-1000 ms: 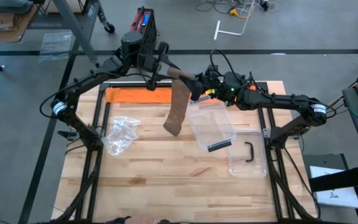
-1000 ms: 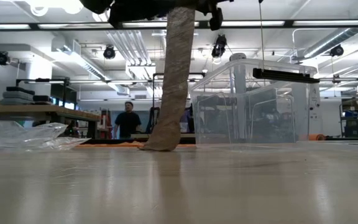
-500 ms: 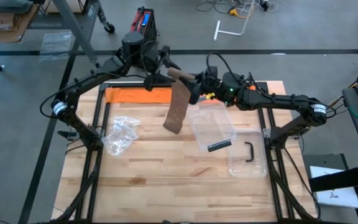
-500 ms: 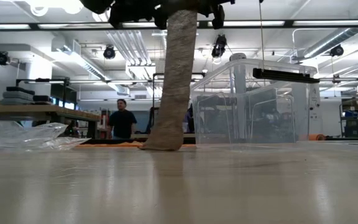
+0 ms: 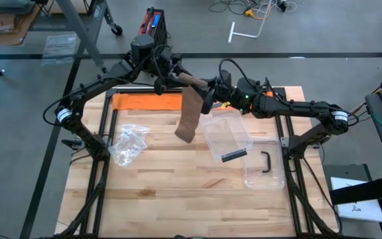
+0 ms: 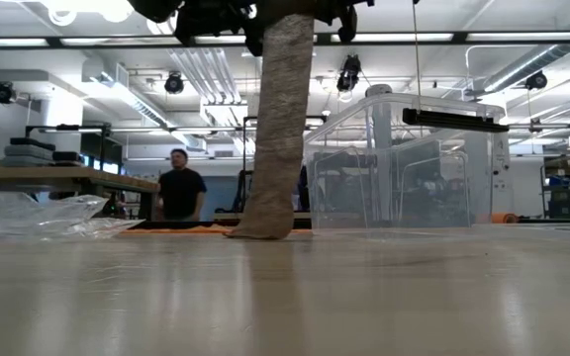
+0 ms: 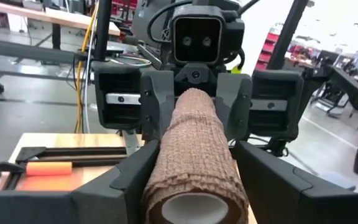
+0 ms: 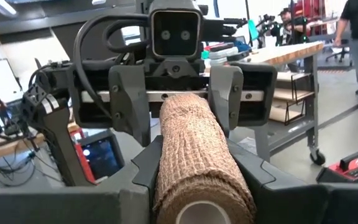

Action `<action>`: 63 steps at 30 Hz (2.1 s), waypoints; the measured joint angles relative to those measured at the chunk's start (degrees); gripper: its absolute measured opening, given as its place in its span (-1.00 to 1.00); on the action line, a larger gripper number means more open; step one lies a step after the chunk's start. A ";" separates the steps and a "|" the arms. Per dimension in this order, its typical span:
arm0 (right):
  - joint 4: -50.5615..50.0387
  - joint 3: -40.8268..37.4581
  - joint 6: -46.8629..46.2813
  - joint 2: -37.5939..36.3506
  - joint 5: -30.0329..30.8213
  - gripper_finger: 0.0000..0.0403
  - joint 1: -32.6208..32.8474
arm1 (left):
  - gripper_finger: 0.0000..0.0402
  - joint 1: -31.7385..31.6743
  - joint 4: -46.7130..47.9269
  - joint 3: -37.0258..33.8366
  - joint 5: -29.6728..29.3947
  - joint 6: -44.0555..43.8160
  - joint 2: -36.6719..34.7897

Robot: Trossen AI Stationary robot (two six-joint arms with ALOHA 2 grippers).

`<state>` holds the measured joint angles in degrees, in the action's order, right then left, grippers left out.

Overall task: Roll bandage
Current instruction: Roll the brown bandage

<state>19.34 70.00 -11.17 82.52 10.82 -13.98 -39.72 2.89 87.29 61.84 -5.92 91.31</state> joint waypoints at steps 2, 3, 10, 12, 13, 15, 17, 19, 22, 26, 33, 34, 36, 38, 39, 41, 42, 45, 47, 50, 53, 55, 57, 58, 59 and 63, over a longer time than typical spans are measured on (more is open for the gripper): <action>0.06 0.00 1.73 0.00 -0.02 -0.44 0.00 | -0.03 -0.02 -0.34 0.00 -0.07 -1.44 0.00; 0.15 0.00 2.30 0.00 -0.02 -0.45 0.00 | -0.04 0.00 -0.34 0.00 -0.16 -1.98 0.00; 0.76 0.00 5.69 0.02 0.01 -0.44 0.00 | -0.20 0.02 -0.41 0.00 -0.22 -0.61 0.00; 0.84 0.00 5.46 0.02 -0.01 -0.44 0.01 | -0.25 0.02 -0.46 0.00 -0.20 1.99 0.00; 0.90 0.00 5.08 0.02 0.01 -0.44 0.08 | -0.27 0.02 -0.47 0.00 -0.16 3.38 0.00; 0.98 0.00 4.35 0.02 -0.18 -0.45 0.09 | -0.31 0.01 -0.64 0.00 0.03 5.37 0.00; 1.10 0.00 2.53 0.02 -0.28 -0.45 0.09 | -0.35 -0.02 -1.09 0.00 -0.31 6.62 0.00; 1.11 0.00 -0.12 0.02 -0.26 -0.43 0.07 | -0.38 -0.02 -1.73 0.00 -0.78 8.52 0.00; 1.11 0.00 -5.59 0.02 -0.25 -0.32 0.07 | -0.41 -0.21 -2.42 0.13 -0.83 12.38 0.00; 1.51 0.00 -16.19 -0.04 -0.32 -0.12 0.04 | -0.42 -0.57 -3.23 1.15 -1.33 17.82 0.04; 3.85 0.00 -25.28 -0.22 -1.01 0.23 0.04 | -0.42 -0.74 -3.21 1.20 -1.29 33.51 -0.11; 4.00 0.00 -25.34 -0.24 -1.65 0.27 0.04 | -0.42 -0.74 -3.12 1.20 -1.26 34.02 -0.11; 4.16 0.00 -25.54 -0.24 -2.42 0.33 0.04 | -0.42 -0.74 -3.10 1.20 -1.09 34.79 -0.13; 4.19 0.00 -25.97 -0.24 -3.06 0.38 0.04 | -0.42 -0.74 -3.09 1.20 -1.07 36.43 -0.15; 4.19 0.00 -26.53 -0.24 -3.24 0.40 0.04 | -0.42 -0.78 -3.08 1.20 -1.07 37.37 -0.17; 4.17 0.00 -27.58 -0.24 -3.36 0.43 0.04 | -0.42 -0.83 -3.08 1.18 -1.07 39.31 -0.17; 4.17 0.00 -28.02 -0.24 -3.52 0.44 0.04 | -0.42 -0.83 -3.08 1.18 -1.09 39.88 -0.17; 4.17 0.00 -28.48 -0.24 -3.74 0.44 0.04 | -0.42 -0.83 -3.04 1.18 -1.09 40.78 -0.17; 4.15 0.00 -28.80 -0.24 -3.75 0.42 0.04 | -0.42 -0.83 -2.84 1.18 -1.09 42.76 -0.17; 4.13 0.00 -29.03 -0.24 -3.69 0.37 0.04 | -0.42 -0.85 -2.80 1.18 -1.03 46.93 -0.02; 4.07 0.00 -29.42 -0.24 -3.55 0.31 0.00 | -0.42 -0.85 -2.46 1.18 -0.95 51.38 0.00; 4.03 0.00 -29.52 -0.24 -3.49 0.27 0.00 | -0.42 -0.85 -2.43 1.16 -0.89 54.29 0.00; 4.02 0.00 -29.49 -0.24 -3.36 0.21 0.00 | -0.42 -0.85 -2.42 1.14 -0.87 57.27 0.00; 3.98 0.00 -29.49 -0.24 -3.34 0.17 0.00 | -0.42 -0.85 -2.40 1.14 -0.83 58.88 0.00; 3.95 0.00 -29.48 -0.24 -3.32 0.14 0.00 | -0.42 -0.85 -2.38 1.11 -0.81 60.56 0.00; 3.43 0.00 -29.05 -0.24 -3.30 -0.01 -0.02 | -0.42 -0.76 -2.30 1.09 -0.75 65.54 0.02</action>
<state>22.77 70.00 -40.22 82.28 7.53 -14.00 -40.48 0.59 88.38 61.10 59.62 91.33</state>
